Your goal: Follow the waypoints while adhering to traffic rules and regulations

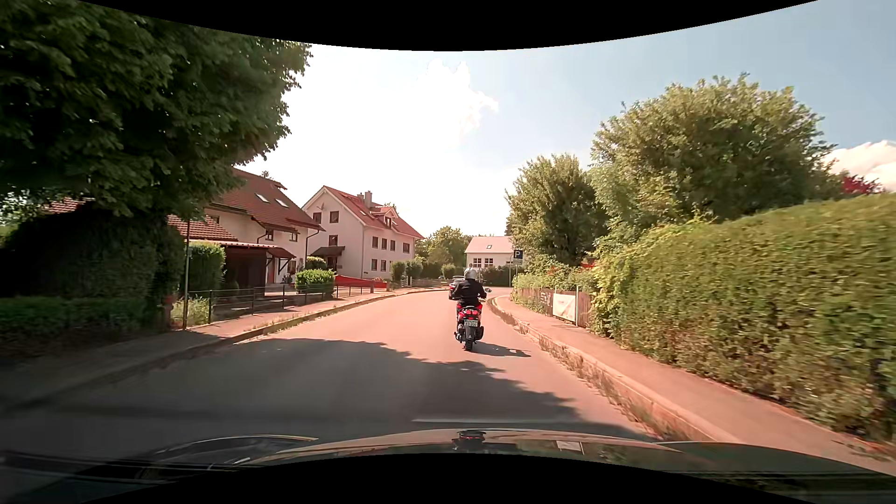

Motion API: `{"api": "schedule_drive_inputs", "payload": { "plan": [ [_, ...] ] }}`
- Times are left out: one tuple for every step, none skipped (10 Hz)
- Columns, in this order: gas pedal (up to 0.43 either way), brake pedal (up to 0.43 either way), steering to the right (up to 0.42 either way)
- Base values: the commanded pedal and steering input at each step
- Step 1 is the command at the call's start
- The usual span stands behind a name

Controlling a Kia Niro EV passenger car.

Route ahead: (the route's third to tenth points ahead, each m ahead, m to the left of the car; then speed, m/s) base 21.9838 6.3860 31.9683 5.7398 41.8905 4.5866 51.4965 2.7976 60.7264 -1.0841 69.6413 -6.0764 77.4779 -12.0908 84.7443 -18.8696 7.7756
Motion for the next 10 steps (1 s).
{"api": "schedule_drive_inputs", "payload": {
  "plan": [
    [0.118, 0.006, -0.016],
    [0.118, 0.006, -0.016],
    [0.118, 0.006, -0.016],
    [0.13, 0.006, -0.015],
    [0.13, 0.006, -0.014],
    [0.13, 0.012, -0.014],
    [0.13, 0.006, -0.013],
    [0.138, 0.012, -0.013],
    [0.138, 0.006, -0.011],
    [0.138, 0.006, -0.011]
  ]
}}
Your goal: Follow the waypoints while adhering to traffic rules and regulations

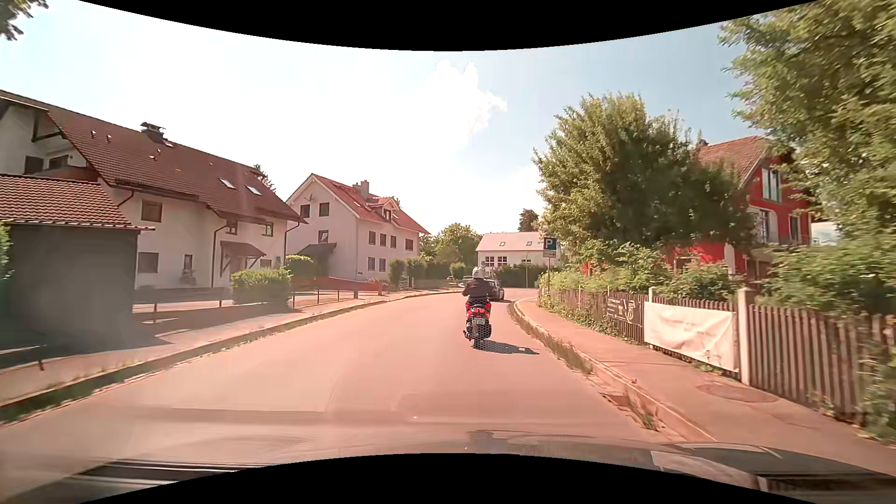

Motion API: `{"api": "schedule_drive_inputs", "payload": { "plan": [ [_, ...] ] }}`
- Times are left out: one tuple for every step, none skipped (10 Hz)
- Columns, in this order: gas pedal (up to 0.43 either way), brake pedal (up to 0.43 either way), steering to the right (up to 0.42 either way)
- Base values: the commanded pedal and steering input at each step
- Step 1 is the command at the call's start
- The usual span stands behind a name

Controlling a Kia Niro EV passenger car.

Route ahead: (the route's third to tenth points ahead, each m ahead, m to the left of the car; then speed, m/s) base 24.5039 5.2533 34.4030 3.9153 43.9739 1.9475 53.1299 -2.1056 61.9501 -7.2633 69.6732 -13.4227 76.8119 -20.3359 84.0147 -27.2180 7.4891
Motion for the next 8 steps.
{"api": "schedule_drive_inputs", "payload": {
  "plan": [
    [0.138, 0.006, -0.01],
    [0.15, 0.006, -0.009],
    [0.15, 0.006, -0.008],
    [0.15, 0.006, -0.006],
    [0.15, 0.006, -0.005],
    [0.15, 0.006, -0.004],
    [0.15, 0.006, -0.004],
    [0.15, 0.006, -0.004]
  ]
}}
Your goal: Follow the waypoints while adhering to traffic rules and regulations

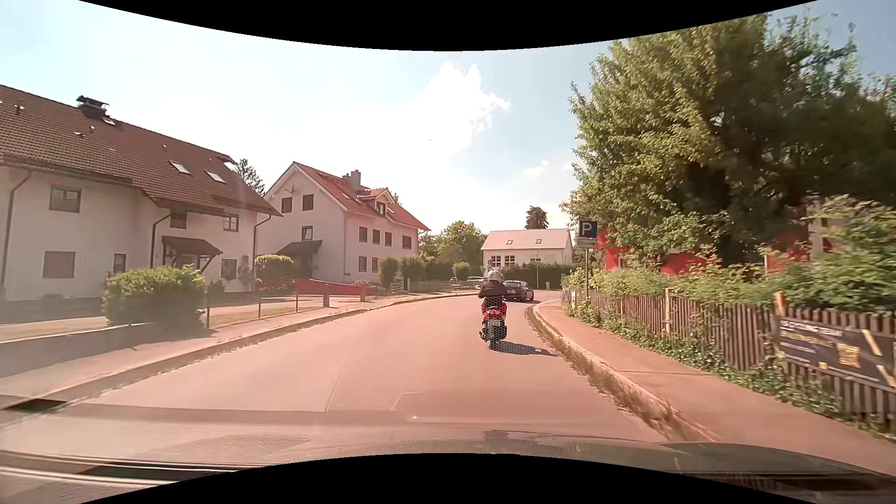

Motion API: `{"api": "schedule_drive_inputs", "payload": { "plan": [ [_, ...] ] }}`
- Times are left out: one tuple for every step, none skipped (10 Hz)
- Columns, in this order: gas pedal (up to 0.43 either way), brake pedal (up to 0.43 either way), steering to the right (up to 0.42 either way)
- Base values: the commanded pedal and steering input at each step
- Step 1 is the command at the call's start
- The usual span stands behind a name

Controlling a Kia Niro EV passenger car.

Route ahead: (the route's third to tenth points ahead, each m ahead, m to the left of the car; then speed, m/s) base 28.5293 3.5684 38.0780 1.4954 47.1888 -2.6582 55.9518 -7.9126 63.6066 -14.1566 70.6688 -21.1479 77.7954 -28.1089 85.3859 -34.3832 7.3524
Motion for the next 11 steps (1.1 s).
{"api": "schedule_drive_inputs", "payload": {
  "plan": [
    [0.15, 0.006, -0.003],
    [0.157, 0.006, -0.002],
    [0.157, 0.006, 0.0],
    [0.157, 0.006, 0.0],
    [0.157, 0.006, 0.003],
    [0.169, 0.006, 0.005],
    [0.177, 0.006, 0.009],
    [0.177, 0.006, 0.013],
    [0.177, 0.006, 0.017],
    [0.177, 0.006, 0.02],
    [0.177, 0.006, 0.024]
  ]
}}
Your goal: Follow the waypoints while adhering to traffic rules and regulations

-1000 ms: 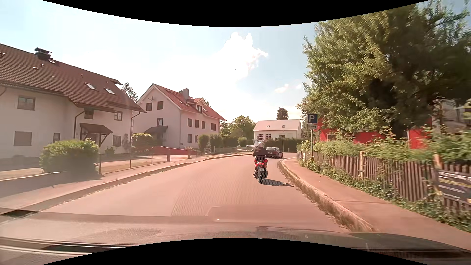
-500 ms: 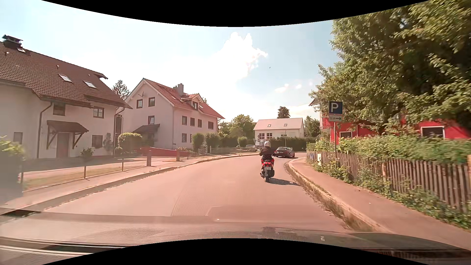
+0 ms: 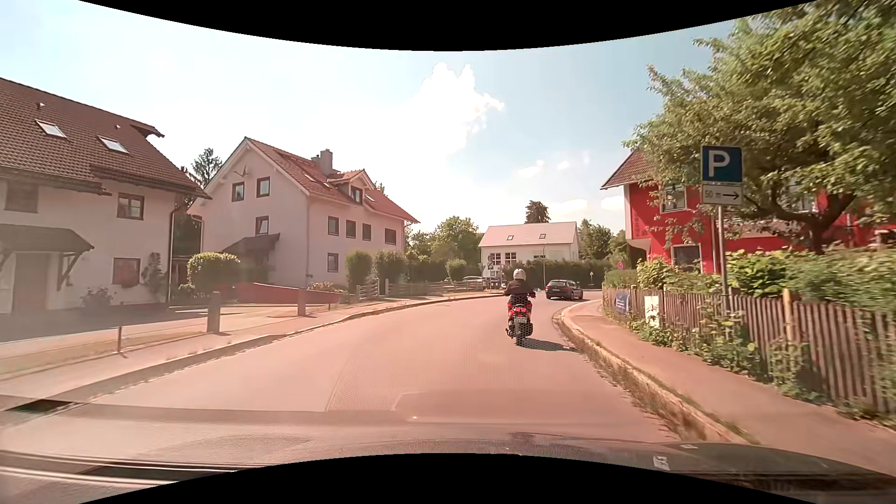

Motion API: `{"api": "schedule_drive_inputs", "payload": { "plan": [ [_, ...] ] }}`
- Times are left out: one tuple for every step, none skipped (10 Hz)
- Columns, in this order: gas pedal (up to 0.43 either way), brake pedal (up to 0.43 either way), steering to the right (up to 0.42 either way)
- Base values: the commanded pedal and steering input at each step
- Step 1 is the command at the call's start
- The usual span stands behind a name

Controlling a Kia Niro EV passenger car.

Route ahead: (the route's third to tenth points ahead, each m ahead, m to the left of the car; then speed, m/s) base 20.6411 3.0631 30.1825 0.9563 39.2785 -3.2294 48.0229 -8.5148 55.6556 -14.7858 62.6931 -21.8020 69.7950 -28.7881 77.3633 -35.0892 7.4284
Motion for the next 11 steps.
{"api": "schedule_drive_inputs", "payload": {
  "plan": [
    [0.177, 0.006, 0.026],
    [0.177, 0.006, 0.031],
    [0.177, 0.006, 0.033],
    [0.189, 0.006, 0.033],
    [0.189, 0.006, 0.033],
    [0.197, 0.006, 0.033],
    [0.197, 0.006, 0.033],
    [0.197, 0.006, 0.033],
    [0.197, 0.006, 0.033],
    [0.197, 0.006, 0.033],
    [0.197, 0.006, 0.034]
  ]
}}
